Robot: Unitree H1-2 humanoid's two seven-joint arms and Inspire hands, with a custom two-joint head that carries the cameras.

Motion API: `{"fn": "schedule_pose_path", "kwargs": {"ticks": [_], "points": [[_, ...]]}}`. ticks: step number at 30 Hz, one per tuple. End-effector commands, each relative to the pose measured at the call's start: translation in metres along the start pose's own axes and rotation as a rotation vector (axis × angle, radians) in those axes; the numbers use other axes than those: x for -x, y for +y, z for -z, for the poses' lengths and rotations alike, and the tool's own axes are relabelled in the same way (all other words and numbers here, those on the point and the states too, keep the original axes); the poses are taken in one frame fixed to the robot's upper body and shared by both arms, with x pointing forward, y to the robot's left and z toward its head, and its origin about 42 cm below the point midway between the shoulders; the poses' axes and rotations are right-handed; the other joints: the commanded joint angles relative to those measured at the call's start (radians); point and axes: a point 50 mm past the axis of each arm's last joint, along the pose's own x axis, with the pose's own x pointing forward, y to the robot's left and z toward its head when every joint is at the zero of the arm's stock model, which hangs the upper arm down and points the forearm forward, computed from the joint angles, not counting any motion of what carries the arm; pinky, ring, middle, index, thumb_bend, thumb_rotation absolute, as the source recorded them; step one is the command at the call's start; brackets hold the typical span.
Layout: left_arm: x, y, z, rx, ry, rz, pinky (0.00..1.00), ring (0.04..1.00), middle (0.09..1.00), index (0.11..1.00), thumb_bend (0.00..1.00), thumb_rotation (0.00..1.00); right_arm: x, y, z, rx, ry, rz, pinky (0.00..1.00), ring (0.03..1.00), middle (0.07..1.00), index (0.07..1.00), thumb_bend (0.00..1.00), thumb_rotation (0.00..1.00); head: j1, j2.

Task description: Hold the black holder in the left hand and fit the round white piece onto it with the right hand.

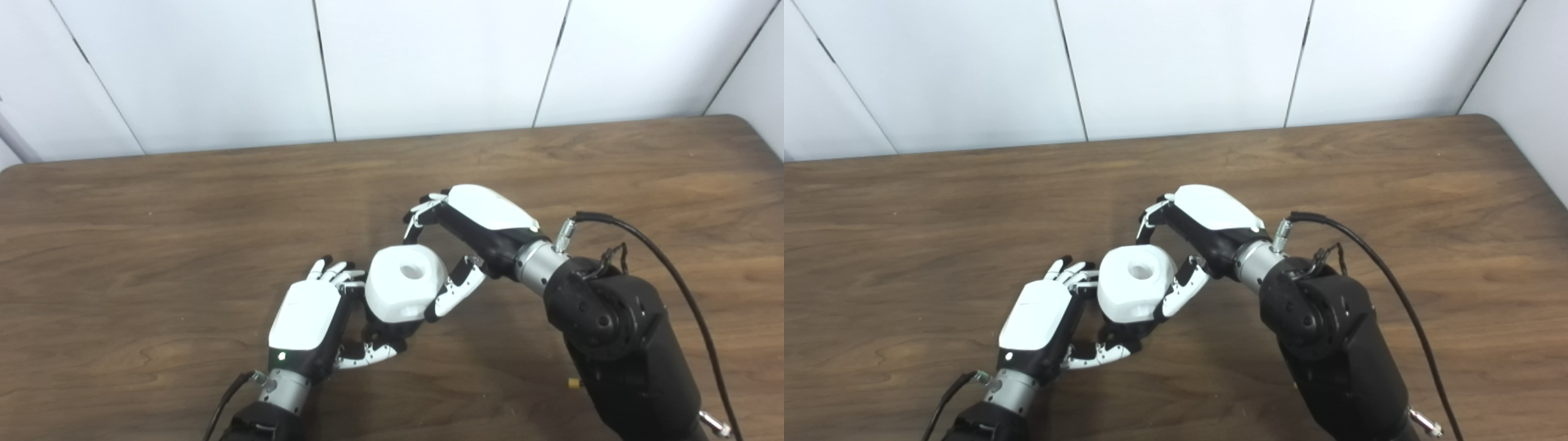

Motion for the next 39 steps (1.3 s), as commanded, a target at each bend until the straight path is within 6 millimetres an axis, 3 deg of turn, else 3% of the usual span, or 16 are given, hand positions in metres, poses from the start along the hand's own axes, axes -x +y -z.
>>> {"fn": "schedule_pose_path", "kwargs": {"ticks": [1, 22, 39], "points": [[-0.001, -0.011, -0.007, -0.016, -0.012, 0.065, 0.97, 0.876, 0.776, 0.487, 0.52, 0.05, 0.000, 0.002, -0.005, 0.027, -0.038, -0.012, 1.00, 0.934, 0.828, 0.483, 0.52, 0.13, 0.001, 0.000], [0.000, -0.011, -0.007, -0.016, -0.013, 0.061, 0.97, 0.875, 0.775, 0.487, 0.52, 0.05, 0.003, 0.012, -0.011, 0.039, -0.057, -0.041, 1.00, 0.941, 0.832, 0.483, 0.52, 0.13, 0.004, 0.003], [0.000, -0.011, -0.006, -0.015, -0.013, 0.064, 0.97, 0.879, 0.776, 0.487, 0.52, 0.05, 0.003, 0.005, -0.007, 0.031, -0.052, -0.015, 1.00, 0.938, 0.826, 0.483, 0.52, 0.13, -0.002, 0.001]]}}
